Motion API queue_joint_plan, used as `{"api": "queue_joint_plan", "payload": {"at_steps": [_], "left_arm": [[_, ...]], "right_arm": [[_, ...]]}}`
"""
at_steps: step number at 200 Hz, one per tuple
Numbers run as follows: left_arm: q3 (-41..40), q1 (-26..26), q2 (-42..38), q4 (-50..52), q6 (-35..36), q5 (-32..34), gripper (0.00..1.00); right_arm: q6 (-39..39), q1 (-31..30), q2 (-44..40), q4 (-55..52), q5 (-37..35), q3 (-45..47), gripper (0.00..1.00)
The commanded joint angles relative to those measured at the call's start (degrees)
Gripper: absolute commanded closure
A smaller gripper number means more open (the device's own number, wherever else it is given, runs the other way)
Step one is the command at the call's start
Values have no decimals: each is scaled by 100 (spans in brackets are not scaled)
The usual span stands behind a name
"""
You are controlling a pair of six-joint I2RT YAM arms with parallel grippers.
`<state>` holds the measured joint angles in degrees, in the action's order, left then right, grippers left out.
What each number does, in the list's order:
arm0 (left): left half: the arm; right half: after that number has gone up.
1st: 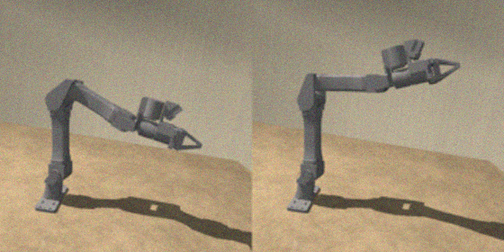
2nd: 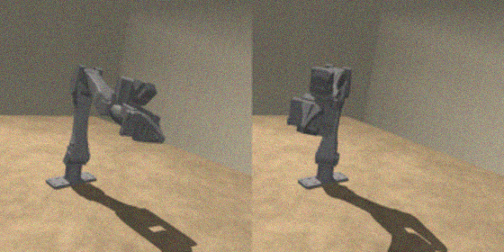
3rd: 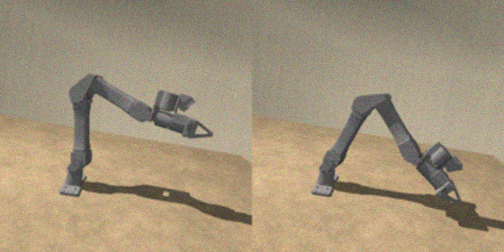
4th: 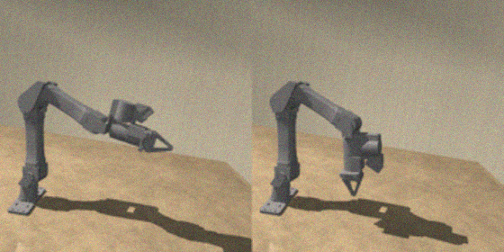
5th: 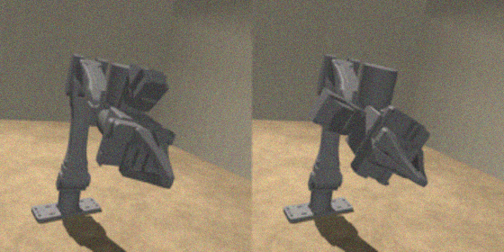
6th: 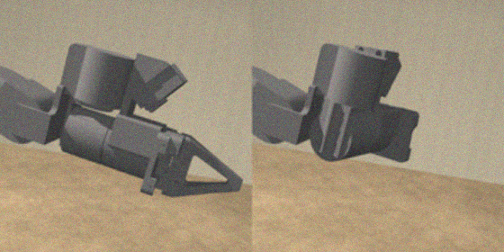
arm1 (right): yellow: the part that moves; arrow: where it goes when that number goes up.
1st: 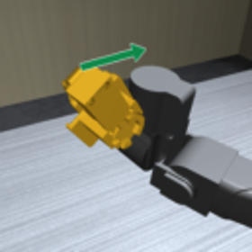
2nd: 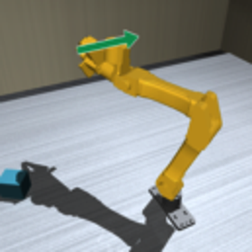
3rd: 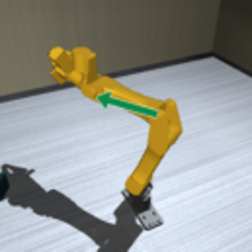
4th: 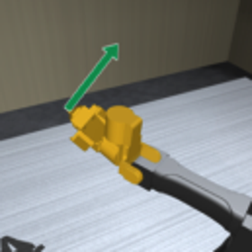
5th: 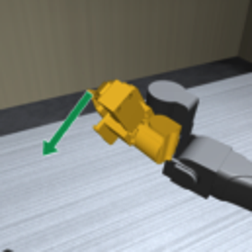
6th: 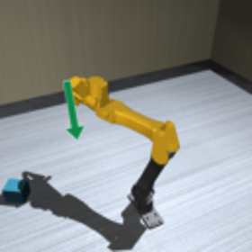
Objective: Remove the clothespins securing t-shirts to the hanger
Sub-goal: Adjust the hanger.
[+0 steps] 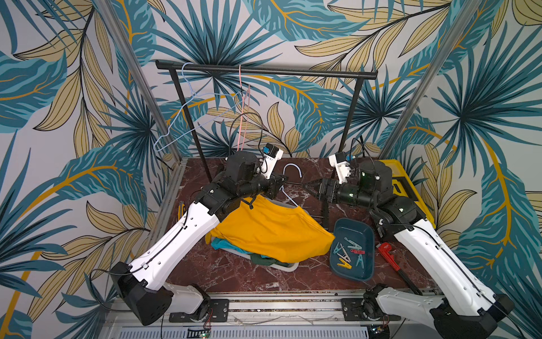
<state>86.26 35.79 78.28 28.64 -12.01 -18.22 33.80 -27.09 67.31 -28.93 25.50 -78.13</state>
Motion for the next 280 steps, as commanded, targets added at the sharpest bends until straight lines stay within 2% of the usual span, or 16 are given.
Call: {"api": "queue_joint_plan", "payload": {"at_steps": [1,76,105,130,156,211,280], "left_arm": [[311,-11,45,-149,-68,-189,100],[468,85,143,-154,-152,-150,100],[590,134,238,-153,-152,-165,100],[670,181,271,-149,-161,-172,100],[699,217,277,-149,-178,-201,100],[747,304,291,-154,-205,-215,100],[813,403,299,-149,-258,-220,100]], "right_arm": [[-5,-1,186,123,540,-169,16],[-412,-277,400,-163,622,-366,27],[-625,-497,493,-416,218,-508,30],[-758,-585,433,-590,-459,-478,35],[-806,-589,352,-585,-742,-417,35],[-831,-759,490,-540,-693,-526,40],[-830,-919,911,-344,-625,-786,57]]}}
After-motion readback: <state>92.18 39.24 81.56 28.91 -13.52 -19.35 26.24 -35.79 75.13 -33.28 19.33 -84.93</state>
